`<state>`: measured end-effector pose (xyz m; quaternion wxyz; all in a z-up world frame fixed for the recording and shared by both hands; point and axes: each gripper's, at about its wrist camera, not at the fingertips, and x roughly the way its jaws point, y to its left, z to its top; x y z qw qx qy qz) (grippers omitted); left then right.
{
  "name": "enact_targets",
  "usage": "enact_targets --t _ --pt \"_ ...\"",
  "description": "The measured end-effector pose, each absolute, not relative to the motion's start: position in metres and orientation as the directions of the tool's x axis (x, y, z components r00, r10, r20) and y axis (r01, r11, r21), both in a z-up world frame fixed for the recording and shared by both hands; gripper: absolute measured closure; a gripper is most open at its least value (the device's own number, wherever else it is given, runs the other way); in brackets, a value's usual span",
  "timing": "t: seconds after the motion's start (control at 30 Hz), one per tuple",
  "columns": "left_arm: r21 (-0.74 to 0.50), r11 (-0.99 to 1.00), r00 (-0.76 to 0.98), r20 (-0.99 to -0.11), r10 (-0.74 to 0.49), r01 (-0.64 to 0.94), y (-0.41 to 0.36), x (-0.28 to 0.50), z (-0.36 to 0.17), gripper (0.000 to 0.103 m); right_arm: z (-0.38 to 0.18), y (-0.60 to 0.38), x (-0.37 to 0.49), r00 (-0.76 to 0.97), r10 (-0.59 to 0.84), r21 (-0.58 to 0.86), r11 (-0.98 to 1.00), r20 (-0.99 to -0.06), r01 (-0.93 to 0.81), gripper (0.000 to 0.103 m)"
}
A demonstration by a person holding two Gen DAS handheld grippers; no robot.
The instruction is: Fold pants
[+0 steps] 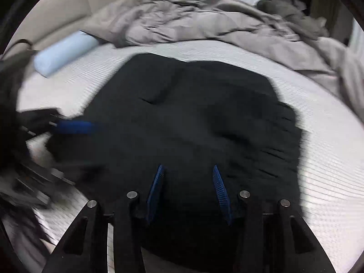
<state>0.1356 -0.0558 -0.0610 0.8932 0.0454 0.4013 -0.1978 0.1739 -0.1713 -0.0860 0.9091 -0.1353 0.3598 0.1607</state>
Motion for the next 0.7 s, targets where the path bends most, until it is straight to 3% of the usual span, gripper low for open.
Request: enact_targets --t 0.13,0.2,0.33,0.5,0.6,0.7 --pt "-0.073 0.926 0.617 -0.726 -0.305 0.371 -0.049 0.133 -0.055 0.043 -0.086 -0.181 0.163 0.725 0.171 -0.143 0.926 -0.667 -0.35 0.063" --pt "-0.086 0.924 0.623 -0.714 -0.318 0.372 -0.051 0.132 -0.046 0.043 -0.085 -0.173 0.162 0.745 0.163 -0.166 0.923 -0.647 -0.346 0.053" --pt "-0.1 0.925 0.654 -0.68 -0.332 0.366 -0.058 0.151 -0.027 0.043 -0.07 -0.163 0.177 0.723 0.31 0.002 0.92 -0.618 -0.393 0.052" --pt "-0.19 0.931 0.573 -0.744 -0.344 0.313 -0.046 0.187 -0.049 0.049 -0.089 -0.135 0.217 0.669 0.257 -0.052 0.913 -0.697 -0.405 0.052" --pt "-0.14 0.932 0.591 -0.739 -0.324 0.335 -0.043 0.177 -0.047 0.049 -0.083 -0.15 0.211 0.718 0.118 -0.169 0.934 -0.686 -0.315 0.056" --pt "-0.086 0.936 0.606 -0.741 -0.289 0.342 -0.048 0.166 -0.049 0.049 -0.077 -0.165 0.2 0.735 0.121 -0.163 0.939 -0.667 -0.303 0.059"
